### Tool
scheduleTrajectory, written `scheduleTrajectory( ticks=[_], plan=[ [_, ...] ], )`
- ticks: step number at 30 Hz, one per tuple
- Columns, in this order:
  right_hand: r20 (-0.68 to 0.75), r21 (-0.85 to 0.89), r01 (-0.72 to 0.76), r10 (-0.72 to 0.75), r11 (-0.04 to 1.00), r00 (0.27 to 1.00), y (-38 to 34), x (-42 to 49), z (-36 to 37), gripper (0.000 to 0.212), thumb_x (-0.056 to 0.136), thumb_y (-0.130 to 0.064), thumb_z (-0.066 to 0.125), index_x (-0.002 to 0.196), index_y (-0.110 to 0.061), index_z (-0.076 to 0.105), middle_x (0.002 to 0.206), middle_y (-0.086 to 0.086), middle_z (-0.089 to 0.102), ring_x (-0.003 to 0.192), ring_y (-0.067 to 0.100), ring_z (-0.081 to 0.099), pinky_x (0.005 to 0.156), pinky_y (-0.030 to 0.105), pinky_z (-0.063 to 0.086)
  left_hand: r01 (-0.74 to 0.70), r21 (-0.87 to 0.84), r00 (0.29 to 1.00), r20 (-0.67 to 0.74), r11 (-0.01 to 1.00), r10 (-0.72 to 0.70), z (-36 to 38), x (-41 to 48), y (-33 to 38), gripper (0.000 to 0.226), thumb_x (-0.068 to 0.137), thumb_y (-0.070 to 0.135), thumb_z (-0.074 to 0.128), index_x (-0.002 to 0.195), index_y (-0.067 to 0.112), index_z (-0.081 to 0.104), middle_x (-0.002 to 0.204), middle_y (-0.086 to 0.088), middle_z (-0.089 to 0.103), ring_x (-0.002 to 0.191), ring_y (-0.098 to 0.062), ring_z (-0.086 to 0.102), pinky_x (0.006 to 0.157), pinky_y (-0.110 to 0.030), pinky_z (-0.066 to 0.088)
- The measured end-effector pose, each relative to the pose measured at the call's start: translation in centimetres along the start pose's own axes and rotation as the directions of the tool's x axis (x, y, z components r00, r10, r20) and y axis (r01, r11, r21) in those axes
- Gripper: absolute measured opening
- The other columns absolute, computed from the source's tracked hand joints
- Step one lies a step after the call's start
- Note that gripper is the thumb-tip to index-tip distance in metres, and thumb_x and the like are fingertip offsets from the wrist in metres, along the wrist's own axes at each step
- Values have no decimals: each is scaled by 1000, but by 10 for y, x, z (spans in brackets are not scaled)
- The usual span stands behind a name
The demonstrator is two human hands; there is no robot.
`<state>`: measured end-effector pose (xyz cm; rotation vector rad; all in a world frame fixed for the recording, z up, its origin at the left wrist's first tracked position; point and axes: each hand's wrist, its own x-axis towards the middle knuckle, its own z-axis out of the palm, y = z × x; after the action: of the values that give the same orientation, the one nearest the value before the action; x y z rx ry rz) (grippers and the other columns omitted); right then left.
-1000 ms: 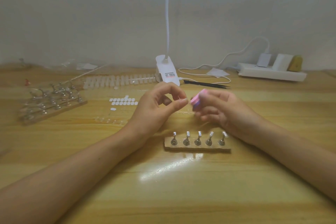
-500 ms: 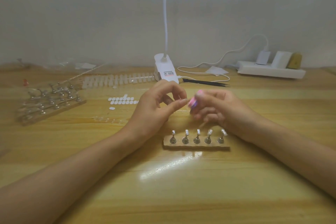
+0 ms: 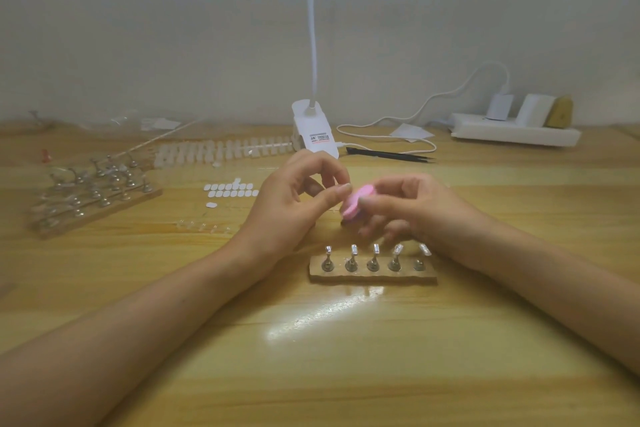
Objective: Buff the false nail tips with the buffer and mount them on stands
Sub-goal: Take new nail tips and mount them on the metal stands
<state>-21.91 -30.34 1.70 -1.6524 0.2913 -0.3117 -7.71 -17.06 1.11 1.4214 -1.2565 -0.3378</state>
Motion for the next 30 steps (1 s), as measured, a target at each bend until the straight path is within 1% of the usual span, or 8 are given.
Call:
scheduleTrajectory(
  ticks=[5,8,11,15,19,23,27,30],
  plan=[
    [-77,93,30,-23,995,997,0,2,-2,25,86,-33,64,92,-13,77,93,8,77,71,10,70,56,15,51,-15,31,1000,12,999,15,0,0,2,14,91,9,67,80,17,62,94,0,58,76,-4,53,65,-11,40],
    [29,-29,8,-7,1000,1000,0,0,2,22,87,-35,66,91,-18,78,93,9,77,73,12,72,57,16,52,-20,35,999,27,999,19,0,0,2,14,92,8,65,81,15,61,95,-4,59,75,-5,54,62,-11,39],
    [-81,86,45,-38,995,996,1,2,-1,27,87,-35,63,93,-13,76,93,8,77,72,10,71,55,14,51,-15,30,1000,26,999,14,1,0,2,15,91,9,66,80,17,60,93,-1,58,74,-4,53,60,-12,39],
    [46,-40,7,-5,999,999,0,0,1,20,88,-35,65,91,-21,78,94,7,77,75,12,72,57,15,52,-1,8,1000,14,1000,1,1,0,0,14,91,10,67,80,16,62,96,-5,58,72,-5,52,59,-12,39],
    [-82,130,42,-32,991,996,1,2,-5,25,88,-33,62,95,-13,76,96,8,76,70,9,69,56,15,51,17,-14,1000,7,1000,-17,0,0,-1,14,91,12,68,80,19,62,95,-1,57,70,-3,52,58,-12,39],
    [79,-62,17,-13,998,997,2,-1,3,22,90,-35,63,94,-19,77,95,7,77,74,12,71,58,16,52,4,-6,1000,5,1000,-4,0,0,-1,13,91,9,67,81,16,62,95,-6,58,70,-5,52,58,-13,39],
    [-50,51,37,-35,998,998,2,1,-1,23,86,-34,63,93,-16,77,95,7,77,70,9,69,56,16,51,0,4,1000,13,1000,0,0,0,-1,15,92,8,66,81,17,61,92,-2,58,72,-5,52,60,-14,38],
    [65,-62,17,-13,998,998,2,0,2,21,89,-34,64,93,-19,78,94,6,77,73,11,71,56,15,51,-11,18,1000,13,1000,10,0,0,-1,14,91,7,66,81,15,61,94,-2,58,73,-6,52,60,-15,39]
  ],
)
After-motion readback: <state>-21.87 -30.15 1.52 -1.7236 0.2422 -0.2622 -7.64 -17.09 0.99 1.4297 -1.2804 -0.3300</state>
